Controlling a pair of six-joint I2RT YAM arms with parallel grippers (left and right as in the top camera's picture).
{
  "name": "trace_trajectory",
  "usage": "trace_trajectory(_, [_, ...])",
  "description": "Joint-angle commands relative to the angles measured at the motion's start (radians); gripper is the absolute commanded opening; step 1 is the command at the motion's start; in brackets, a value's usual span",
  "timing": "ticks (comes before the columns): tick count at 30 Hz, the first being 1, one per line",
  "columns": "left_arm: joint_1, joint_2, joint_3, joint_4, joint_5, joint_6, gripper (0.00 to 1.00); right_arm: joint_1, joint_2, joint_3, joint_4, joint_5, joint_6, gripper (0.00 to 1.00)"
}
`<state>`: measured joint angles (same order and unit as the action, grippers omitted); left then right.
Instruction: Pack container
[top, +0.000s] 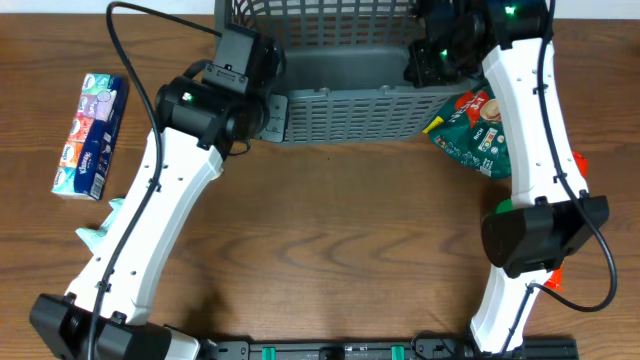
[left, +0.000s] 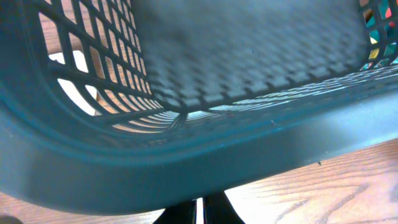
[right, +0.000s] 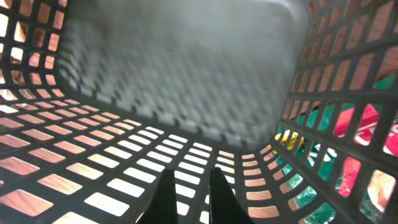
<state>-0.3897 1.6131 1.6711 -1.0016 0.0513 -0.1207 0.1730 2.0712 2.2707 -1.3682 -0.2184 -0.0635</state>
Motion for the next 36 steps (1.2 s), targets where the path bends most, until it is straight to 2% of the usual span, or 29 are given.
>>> trace_trajectory(1, [0.010,0.003,0.020,0.005,-0.019,0.023,0.06,0.014,0.011,-0.010,-0.008,0.010,-0.013,0.01])
trace_trajectory(15, [0.014,0.003,0.020,0.005,-0.045,0.038,0.06,0.031,0.011,-0.010,-0.039,0.010,-0.013,0.01])
trace_trajectory(16, [0.014,0.003,0.020,0.005,-0.045,0.038,0.09,0.031,0.011,-0.010,-0.037,0.010,-0.013,0.01])
trace_trajectory(19, [0.014,0.003,0.020,0.005,-0.045,0.039,0.32,0.029,0.011,-0.010,-0.014,0.013,-0.013,0.02])
trace_trajectory(21, [0.014,0.003,0.020,0.005,-0.045,0.046,0.35,0.025,0.011,-0.010,0.013,0.013,-0.013,0.06])
trace_trajectory(22, [0.014,0.003,0.020,0.005,-0.045,0.058,0.38,0.023,0.011,-0.009,0.034,0.014,-0.013,0.14])
trace_trajectory(25, [0.014,0.001,0.020,0.004,-0.045,0.069,0.47,0.017,0.010,-0.006,0.097,0.049,-0.013,0.25])
trace_trajectory(29, [0.014,-0.007,0.020,0.004,-0.045,0.069,0.50,0.016,0.010,0.008,0.149,0.085,-0.013,0.26])
trace_trajectory(31, [0.014,-0.014,0.020,0.004,-0.047,0.069,0.57,0.016,0.008,0.021,0.167,0.090,-0.018,0.27])
trace_trajectory(34, [0.013,-0.031,0.020,0.001,-0.088,0.068,0.67,0.016,0.002,0.038,0.191,0.092,-0.021,0.41])
trace_trajectory(36, [0.013,-0.047,0.020,-0.005,-0.109,0.068,0.71,0.015,-0.004,0.055,0.200,0.092,-0.021,0.42])
